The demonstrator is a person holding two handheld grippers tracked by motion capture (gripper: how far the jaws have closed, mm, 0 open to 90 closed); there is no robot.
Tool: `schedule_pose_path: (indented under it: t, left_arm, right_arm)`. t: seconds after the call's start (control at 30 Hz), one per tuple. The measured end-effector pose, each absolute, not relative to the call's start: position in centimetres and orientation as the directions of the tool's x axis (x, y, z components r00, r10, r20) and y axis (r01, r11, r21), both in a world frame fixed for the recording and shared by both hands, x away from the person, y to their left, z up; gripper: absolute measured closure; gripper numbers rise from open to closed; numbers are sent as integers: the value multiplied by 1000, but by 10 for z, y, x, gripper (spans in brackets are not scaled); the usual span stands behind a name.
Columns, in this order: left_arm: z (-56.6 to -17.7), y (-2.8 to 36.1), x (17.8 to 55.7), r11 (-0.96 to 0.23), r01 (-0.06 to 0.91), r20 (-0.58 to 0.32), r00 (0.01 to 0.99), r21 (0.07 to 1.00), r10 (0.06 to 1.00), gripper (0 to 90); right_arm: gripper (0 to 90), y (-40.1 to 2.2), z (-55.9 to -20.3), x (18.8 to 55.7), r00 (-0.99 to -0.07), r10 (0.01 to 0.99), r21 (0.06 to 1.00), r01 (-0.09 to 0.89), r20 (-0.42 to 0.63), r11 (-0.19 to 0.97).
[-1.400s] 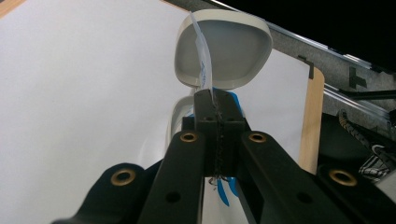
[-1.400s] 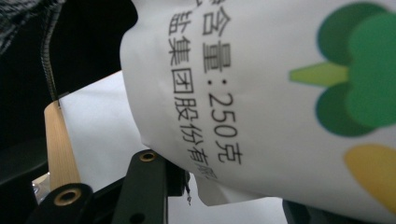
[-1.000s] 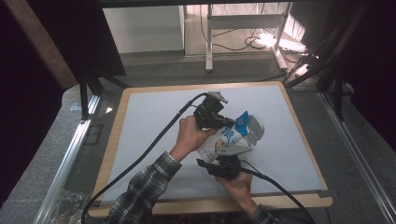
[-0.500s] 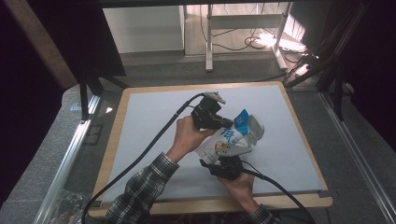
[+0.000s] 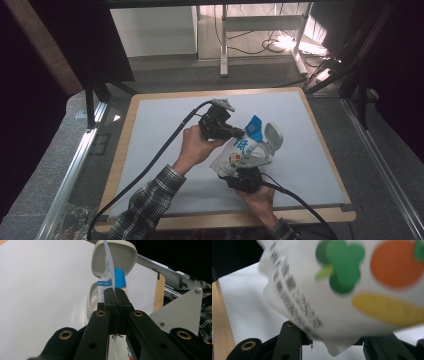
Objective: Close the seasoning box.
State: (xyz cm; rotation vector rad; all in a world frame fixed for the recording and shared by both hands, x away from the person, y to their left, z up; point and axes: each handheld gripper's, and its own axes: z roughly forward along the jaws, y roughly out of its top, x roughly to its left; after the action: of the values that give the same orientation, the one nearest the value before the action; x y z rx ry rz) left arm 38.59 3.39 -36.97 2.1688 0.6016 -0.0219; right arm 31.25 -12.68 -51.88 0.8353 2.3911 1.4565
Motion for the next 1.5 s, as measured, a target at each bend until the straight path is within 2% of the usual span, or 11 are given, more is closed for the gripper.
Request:
schedule_pose_path:
  t: [0.73,0.97,1.5]
  left_arm:
    - [-366,61,377,-515,430,-233,885,741,403,897]
    - [-367,69,375,-491,423,-211,879,762,428,900]
    - [-373,76,376,-455,424,-206,867,783,454,900]
  right_arm:
    - [631,-131,-525,317,-799,591,857,378,111,350]
    - [630,-133,-525,319,-797,593,855,383,113,351]
    - [580,-133,-525,320,-806,578,841,395,126,368]
